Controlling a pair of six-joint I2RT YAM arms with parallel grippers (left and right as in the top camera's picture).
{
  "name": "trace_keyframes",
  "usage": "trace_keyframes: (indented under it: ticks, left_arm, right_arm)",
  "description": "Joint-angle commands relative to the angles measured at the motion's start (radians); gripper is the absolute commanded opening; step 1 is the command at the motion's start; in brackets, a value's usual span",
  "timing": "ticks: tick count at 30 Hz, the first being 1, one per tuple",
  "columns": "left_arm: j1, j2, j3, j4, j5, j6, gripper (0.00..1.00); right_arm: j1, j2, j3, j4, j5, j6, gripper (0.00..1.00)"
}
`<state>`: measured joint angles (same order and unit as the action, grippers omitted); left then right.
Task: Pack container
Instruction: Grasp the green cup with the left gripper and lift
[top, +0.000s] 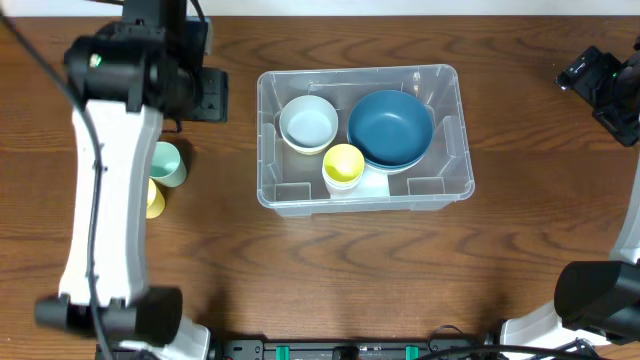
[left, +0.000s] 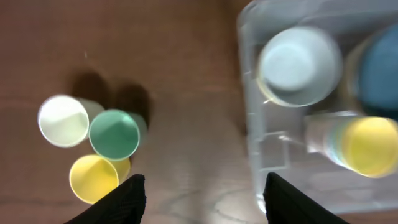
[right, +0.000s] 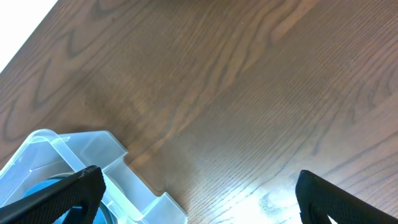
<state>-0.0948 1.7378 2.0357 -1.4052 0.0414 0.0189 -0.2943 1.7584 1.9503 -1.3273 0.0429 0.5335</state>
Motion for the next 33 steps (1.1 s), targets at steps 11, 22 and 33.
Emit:
trace_keyframes:
  ticks: [11,22,33]
  left_arm:
    - [0.189,0.276,-0.049,-0.007,-0.034,-0.021,0.61]
    - [0.226,0.367,-0.175,0.073,0.003,-0.04,0.6]
    - [0.227,0.367,-0.335,0.197,0.003,-0.04,0.44]
  right_arm:
    - [-0.004,-0.017,0.011,-0.001,0.006,0.009,0.99]
    - [-0.004,-0.017,0.011,-0.001,0.006,0.009,0.99]
    - [-0.004,-0.017,0.011,-0.001,0.006,0.009,0.99]
